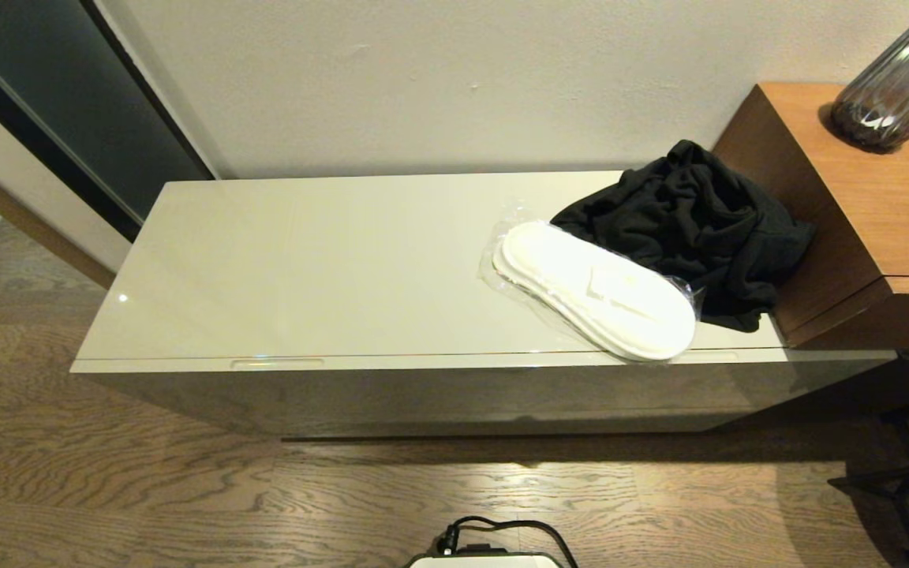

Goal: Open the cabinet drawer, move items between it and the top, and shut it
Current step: Open the drawer

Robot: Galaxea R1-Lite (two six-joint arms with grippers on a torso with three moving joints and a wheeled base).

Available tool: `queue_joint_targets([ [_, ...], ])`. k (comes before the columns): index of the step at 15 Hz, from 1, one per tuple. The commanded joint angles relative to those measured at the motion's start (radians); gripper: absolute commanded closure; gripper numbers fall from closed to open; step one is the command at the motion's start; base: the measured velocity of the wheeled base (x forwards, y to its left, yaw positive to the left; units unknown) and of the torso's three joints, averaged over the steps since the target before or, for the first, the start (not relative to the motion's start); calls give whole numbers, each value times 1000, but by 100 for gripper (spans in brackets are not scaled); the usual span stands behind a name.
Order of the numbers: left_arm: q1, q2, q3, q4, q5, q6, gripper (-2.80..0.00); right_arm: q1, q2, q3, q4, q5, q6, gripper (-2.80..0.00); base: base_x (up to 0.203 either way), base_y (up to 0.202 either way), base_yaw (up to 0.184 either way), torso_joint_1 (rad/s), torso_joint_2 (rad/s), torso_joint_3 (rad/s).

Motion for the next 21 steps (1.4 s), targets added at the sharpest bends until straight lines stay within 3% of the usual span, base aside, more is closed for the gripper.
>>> queue_joint_targets([
  [1,0,0,0,0,1,0,0,0,0,2,-3,1,-1,0,0,0,0,0,0,0],
  [15,0,0,-2,3,-4,27,0,0,1,0,4,1,-9,0,0,0,0,0,0,0],
  [21,0,0,0,-1,2,0,0,0,0,-2,6,-2,-9,0,0,0,0,0,0,0],
])
